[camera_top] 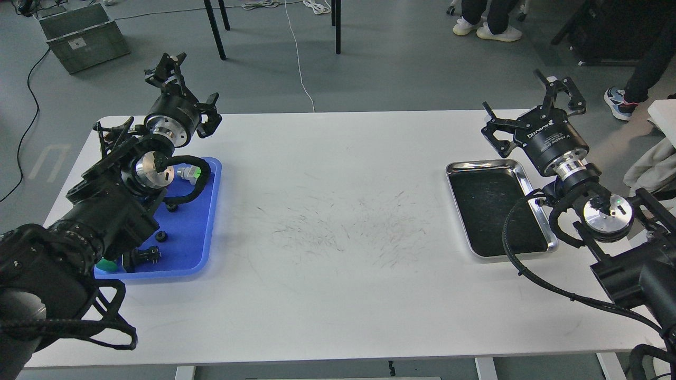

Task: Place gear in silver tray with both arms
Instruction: 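Move the left gripper over the blue tray toward the black gears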

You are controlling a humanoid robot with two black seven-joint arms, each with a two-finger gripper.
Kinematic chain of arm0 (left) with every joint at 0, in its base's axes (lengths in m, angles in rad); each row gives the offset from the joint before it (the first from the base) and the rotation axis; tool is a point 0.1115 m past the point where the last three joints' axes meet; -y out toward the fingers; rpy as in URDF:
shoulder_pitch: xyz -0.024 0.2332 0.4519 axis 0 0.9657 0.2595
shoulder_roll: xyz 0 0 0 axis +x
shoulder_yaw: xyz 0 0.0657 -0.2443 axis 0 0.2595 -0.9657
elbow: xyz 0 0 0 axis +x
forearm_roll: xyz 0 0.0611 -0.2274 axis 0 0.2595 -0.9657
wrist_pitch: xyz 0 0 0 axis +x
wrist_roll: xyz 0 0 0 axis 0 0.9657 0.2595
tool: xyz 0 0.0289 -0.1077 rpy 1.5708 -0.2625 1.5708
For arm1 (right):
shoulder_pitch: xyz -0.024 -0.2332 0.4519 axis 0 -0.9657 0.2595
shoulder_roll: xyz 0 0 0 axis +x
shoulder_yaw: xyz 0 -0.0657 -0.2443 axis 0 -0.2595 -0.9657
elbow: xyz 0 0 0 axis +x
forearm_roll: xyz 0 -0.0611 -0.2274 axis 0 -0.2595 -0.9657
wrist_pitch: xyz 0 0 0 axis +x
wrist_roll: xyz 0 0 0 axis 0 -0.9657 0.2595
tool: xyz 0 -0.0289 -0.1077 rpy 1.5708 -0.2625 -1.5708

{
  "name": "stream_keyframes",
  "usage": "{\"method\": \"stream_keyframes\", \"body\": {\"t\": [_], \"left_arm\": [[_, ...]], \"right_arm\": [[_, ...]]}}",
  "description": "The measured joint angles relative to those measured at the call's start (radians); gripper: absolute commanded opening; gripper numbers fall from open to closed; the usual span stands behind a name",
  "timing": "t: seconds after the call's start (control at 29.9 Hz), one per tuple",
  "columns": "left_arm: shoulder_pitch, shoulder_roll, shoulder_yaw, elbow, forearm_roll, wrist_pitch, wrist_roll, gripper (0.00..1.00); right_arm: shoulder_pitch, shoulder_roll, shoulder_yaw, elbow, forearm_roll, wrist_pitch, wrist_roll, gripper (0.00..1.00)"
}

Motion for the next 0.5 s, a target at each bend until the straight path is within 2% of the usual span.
{"method": "stream_keyframes", "body": {"t": [0.5], "left_arm": [[0.015,-0.001,0.014,0.003,0.004,0.003,-0.01,0.98]], "right_arm": [[0.011,0.0,-0.004,-0.015,-0.003,-0.006,0.0,0.99]]}}
